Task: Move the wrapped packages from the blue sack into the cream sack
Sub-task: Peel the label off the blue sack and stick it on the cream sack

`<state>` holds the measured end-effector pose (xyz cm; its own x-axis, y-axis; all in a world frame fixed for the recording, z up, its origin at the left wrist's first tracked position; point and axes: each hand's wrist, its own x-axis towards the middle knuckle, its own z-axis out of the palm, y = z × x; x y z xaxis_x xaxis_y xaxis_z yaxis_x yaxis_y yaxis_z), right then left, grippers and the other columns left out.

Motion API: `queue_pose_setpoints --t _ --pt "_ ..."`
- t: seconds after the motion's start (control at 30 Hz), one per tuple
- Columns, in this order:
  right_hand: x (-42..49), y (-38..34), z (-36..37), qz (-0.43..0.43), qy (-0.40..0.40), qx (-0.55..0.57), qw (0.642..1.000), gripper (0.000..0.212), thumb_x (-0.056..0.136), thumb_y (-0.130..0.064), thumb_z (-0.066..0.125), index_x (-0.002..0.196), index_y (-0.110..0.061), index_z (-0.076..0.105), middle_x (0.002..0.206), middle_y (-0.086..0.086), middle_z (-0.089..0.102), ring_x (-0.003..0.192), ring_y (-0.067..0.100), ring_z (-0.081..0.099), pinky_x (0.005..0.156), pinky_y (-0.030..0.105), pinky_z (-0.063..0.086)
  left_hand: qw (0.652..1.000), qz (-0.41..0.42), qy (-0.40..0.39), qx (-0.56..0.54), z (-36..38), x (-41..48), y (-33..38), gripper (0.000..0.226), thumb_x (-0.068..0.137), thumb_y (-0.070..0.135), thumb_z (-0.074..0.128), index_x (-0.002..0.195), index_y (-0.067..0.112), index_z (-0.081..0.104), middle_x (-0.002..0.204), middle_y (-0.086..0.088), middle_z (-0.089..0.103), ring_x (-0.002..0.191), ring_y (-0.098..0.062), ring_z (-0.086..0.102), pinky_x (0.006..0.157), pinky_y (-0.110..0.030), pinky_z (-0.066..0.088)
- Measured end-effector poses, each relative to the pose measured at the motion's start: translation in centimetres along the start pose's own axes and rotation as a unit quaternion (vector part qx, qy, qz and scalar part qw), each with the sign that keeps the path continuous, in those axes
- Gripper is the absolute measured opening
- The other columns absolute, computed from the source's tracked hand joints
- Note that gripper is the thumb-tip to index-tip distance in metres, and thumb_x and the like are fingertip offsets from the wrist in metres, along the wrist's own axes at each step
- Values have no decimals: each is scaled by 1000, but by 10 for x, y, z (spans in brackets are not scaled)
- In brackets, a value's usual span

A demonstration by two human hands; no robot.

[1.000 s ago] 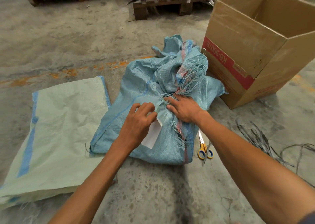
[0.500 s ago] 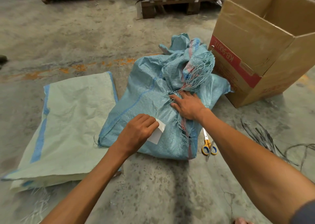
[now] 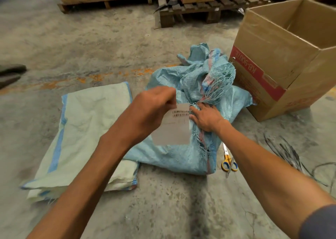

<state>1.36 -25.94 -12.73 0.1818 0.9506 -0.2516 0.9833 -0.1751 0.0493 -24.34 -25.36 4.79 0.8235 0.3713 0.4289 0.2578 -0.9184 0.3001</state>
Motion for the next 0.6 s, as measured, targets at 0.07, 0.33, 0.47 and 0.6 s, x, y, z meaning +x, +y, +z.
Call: queue_pose_setpoints --t 0.07,0.33,0.47,0.6 --pt "-3 -3 -3 0 -4 0 1000 57 103 -57 15 156 -35 15 161 17 23 145 39 29 118 55 22 1000 -9 -1 3 -24 20 -2 7 84 4 69 82 4 62 78 -3 65 69 -18 58 65 -30 45" --pt "-12 -52 -54 61 -136 33 988 46 95 -25 54 140 -21 47 147 15 46 135 37 43 115 66 17 967 -202 -145 49 5 16 -77 15 85 8 69 80 19 60 88 -5 66 84 -25 62 71 -38 52" --pt "-22 -95 -104 39 -179 13 983 42 91 -5 45 132 -8 57 141 12 55 124 36 55 110 61 37 961 -235 -141 47 6 -2 -100 9 87 5 65 92 12 63 96 -4 62 87 -19 55 71 -29 42" --pt "-38 -135 -141 -6 -55 4 998 32 94 -21 51 122 -12 62 126 8 63 111 31 62 79 35 46 953 -279 -117 4 -12 -21 -118 13 88 5 64 99 12 65 99 -1 61 91 -17 54 73 -25 37"
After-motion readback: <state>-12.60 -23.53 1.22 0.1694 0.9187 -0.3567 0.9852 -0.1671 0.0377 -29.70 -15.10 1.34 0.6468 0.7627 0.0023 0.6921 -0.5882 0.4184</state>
